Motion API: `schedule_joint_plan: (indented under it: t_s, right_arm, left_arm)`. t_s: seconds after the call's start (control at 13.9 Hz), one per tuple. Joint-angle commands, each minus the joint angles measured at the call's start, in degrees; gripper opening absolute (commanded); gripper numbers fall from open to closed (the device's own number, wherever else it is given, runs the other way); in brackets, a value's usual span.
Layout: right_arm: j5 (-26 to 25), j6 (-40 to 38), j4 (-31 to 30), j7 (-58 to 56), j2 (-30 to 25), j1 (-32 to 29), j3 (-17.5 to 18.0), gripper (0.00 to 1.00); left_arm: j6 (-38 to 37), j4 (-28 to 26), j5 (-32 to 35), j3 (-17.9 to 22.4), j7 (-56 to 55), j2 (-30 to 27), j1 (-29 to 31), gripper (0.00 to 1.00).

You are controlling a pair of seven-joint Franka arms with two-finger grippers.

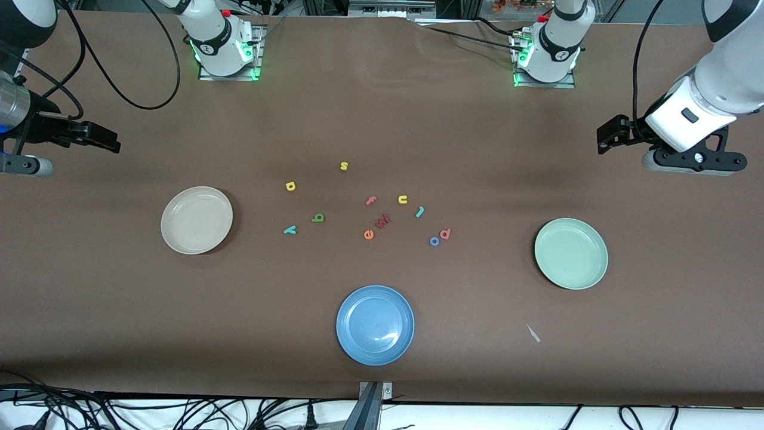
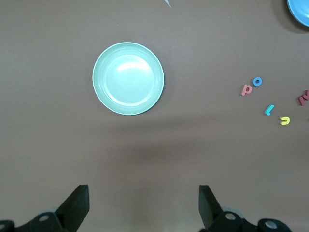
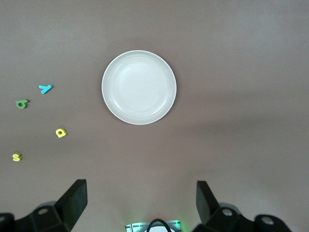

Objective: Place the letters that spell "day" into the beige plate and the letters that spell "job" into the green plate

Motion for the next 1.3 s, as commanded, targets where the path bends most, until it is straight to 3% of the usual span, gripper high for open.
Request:
schedule_joint_plan:
  t_s: [0.0,1.22]
  right_arm:
    - [0.63,-0.89,0.73,-1.08,0.08,-0.2,0.0,1.0]
    - [0.71,-0.89,0.73,-1.08,0.08,-0.2,0.0,1.0]
  left_arm:
    - [-1.11,1.76,-1.5,0.04,0.91,0.64,-0.09,1.0]
    - [-1.02,3.52,-0.88,0.31,0.99,0.2,0.35,1.0]
